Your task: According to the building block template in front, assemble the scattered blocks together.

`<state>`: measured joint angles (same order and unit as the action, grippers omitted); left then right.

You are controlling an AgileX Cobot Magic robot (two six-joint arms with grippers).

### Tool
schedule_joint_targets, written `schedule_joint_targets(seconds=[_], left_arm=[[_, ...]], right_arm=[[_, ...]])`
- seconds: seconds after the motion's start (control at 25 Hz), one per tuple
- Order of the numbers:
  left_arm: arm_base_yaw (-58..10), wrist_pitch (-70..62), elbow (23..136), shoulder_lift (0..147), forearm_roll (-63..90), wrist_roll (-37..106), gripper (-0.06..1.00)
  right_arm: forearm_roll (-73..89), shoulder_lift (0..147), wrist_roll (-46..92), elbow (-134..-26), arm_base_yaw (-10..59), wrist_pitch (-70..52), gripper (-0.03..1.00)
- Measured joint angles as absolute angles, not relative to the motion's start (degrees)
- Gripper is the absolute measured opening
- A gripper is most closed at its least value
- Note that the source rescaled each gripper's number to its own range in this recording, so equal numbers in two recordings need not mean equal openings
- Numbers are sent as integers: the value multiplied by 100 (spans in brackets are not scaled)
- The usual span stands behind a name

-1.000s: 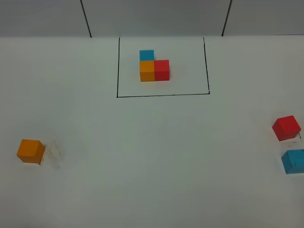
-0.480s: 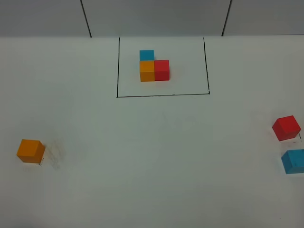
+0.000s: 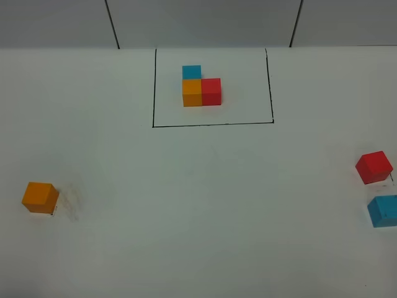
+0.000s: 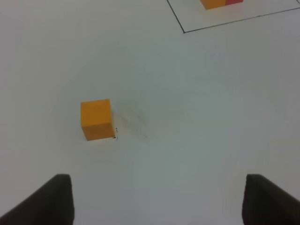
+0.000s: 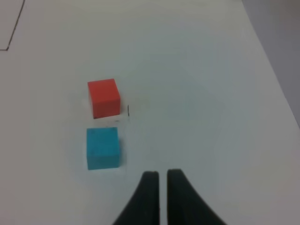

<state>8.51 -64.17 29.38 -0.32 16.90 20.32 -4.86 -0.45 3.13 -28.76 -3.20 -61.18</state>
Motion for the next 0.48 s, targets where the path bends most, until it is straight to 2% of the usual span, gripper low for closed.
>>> schedule_joint_targets(seconds=[0.48], left_arm=[[851, -6358, 2965, 241, 1070, 1306, 99]], right_arm=[[-486, -45, 313, -2876, -320, -6118, 1]])
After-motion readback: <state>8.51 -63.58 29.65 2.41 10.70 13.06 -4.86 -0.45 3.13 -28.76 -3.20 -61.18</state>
